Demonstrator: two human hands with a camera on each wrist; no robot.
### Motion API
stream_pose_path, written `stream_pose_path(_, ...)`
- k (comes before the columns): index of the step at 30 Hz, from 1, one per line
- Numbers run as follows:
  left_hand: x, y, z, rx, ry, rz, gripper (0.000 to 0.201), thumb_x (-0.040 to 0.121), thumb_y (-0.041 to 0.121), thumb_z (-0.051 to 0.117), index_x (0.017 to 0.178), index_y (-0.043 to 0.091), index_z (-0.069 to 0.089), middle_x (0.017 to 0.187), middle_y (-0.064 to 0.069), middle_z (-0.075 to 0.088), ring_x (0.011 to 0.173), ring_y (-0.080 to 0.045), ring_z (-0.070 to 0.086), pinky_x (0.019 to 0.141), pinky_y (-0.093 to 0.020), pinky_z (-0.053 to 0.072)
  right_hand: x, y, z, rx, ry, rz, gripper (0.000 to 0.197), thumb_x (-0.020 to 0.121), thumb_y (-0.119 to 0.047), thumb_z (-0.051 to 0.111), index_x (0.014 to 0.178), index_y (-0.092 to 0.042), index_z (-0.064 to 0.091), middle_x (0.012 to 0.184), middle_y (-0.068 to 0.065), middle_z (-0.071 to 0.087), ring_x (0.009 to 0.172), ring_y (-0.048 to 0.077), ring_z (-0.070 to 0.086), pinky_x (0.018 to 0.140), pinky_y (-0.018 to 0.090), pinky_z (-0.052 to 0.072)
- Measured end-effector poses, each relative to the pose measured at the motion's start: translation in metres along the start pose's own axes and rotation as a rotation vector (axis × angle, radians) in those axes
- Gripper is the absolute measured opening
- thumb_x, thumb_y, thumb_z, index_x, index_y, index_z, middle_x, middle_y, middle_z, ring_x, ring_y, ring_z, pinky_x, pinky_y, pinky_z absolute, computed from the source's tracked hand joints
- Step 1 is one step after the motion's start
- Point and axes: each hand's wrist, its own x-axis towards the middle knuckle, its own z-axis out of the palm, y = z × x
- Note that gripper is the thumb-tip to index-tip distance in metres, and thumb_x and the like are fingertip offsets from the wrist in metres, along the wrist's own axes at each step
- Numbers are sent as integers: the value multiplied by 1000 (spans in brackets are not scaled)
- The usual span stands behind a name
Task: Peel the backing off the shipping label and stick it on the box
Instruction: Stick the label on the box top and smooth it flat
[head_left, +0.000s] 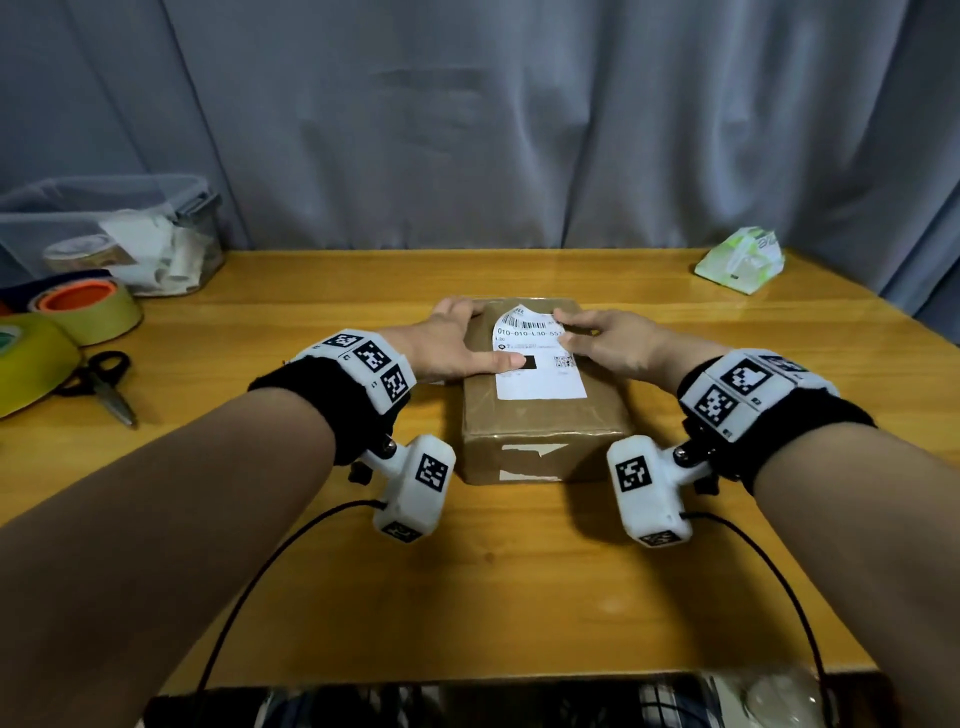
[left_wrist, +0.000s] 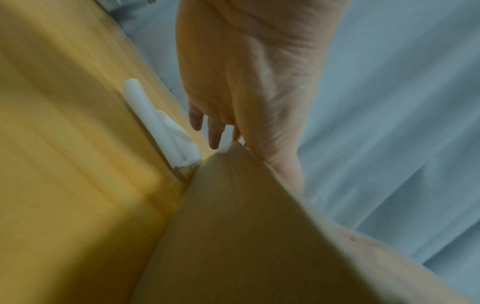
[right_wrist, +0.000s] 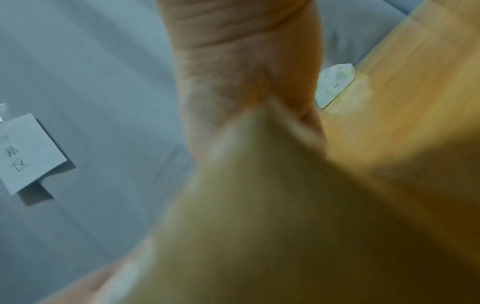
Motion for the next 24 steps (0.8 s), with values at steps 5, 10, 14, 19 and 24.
stream_pose_path(5,-16,16,-3,43,-29,38,92,78,61,57,149,23,12,157,-3,15,146,-26,16,119,-42,19,-20,-9,-3,-24,-140,59,80,82,-53,58,147,-27,19,154,3,30,140,23,30,111,31,25)
stream_pose_path(10,-22,22,7,138,-80,-20,109,76,68,51,149,16,-10,157,-10,-22,147,-27,-11,121,-45,3,-27,-9,5,-63,-160,74,86,84,-56,52,149,-29,2,157,5,23,141,26,27,111,31,24)
stream_pose_path(14,-18,17,8,165,-45,-30,112,75,69,51,149,12,-9,158,-11,-18,148,-26,-9,122,-41,3,-30,-6,3,-81,-221,53,98,78,-60,57,148,-28,-3,159,0,13,145,22,19,118,33,18)
stream_pose_path(19,-17,18,8,131,-45,-43,110,76,68,50,149,11,-9,158,-7,-19,148,-23,-6,121,-38,5,-38,-1,2,-40,-338,19,110,72,-60,63,147,-30,-11,160,-3,1,147,17,8,120,35,12)
stream_pose_path(24,-18,19,10,109,-32,-43,114,73,69,54,149,11,-9,158,-6,-19,148,-23,-4,122,-41,7,-42,2,2,43,-77,0,61,91,-49,45,145,-28,27,155,1,28,141,20,27,112,27,20)
